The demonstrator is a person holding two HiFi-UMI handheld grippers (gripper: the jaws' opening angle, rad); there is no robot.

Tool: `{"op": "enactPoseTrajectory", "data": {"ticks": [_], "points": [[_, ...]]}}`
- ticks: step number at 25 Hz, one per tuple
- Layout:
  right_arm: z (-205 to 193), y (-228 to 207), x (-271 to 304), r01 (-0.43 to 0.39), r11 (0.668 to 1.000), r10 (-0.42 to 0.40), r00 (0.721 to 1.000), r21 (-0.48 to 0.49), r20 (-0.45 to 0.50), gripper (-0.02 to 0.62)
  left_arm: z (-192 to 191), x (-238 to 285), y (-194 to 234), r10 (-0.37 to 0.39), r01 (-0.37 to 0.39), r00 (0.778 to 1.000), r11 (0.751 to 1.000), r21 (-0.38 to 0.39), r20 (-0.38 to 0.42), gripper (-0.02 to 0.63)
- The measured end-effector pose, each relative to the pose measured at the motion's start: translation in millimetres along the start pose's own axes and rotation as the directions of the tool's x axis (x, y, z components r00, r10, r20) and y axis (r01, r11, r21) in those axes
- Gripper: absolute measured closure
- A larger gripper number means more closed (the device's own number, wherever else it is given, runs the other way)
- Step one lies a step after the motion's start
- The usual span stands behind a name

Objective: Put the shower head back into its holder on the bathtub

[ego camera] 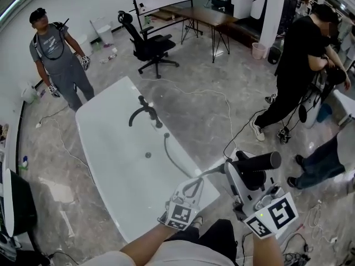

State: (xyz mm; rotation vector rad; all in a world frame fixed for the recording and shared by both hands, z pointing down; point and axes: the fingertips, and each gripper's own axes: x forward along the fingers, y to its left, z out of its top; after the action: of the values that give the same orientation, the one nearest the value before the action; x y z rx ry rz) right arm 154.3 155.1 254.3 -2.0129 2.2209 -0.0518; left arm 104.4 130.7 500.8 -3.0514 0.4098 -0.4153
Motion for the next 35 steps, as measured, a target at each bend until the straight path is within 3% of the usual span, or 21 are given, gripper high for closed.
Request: {"op": "enactPoseTrajectory", "data": {"ticks": [8, 15, 19, 27, 30, 35], "points": [[15.7, -26.5, 15.6, -0.103, 0.995, 0.103, 0.994, 0.005, 0.022, 0.463, 0.5, 31.7, 9.0, 0.093, -0.092, 0.995, 0.996, 0.009, -0.024, 0.601], [35.5, -66.6, 35.2, -0.247, 0.969, 0.247, 0.969, 0.025, 0.022, 0.463, -4.2, 76.2, 11.6, 0.211, -0.213, 0.975, 0.977, -0.028, -0.073, 0.601], [45.7, -88.0, 45.5, -0.332, 0.943, 0.332, 0.943, 0.035, 0.012, 0.463, -12.4, 99.9, 17.9, 0.303, -0.312, 0.946, 0.948, -0.064, -0.117, 0.600], [62.6, -114.4, 65.9, -0.486, 0.873, 0.487, 0.874, 0.047, 0.002, 0.463, -32.6, 132.2, 35.9, 0.461, -0.484, 0.866, 0.870, -0.095, -0.191, 0.600], [64.1, -116.8, 72.2, -0.521, 0.852, 0.522, 0.853, 0.055, 0.000, 0.463, -49.6, 139.3, 36.2, 0.474, -0.506, 0.851, 0.855, -0.113, -0.228, 0.591], [66.4, -113.8, 84.5, -0.559, 0.826, 0.560, 0.828, 0.063, 0.005, 0.463, -85.3, 139.5, 44.5, 0.482, -0.531, 0.827, 0.838, -0.123, -0.290, 0.511]]}}
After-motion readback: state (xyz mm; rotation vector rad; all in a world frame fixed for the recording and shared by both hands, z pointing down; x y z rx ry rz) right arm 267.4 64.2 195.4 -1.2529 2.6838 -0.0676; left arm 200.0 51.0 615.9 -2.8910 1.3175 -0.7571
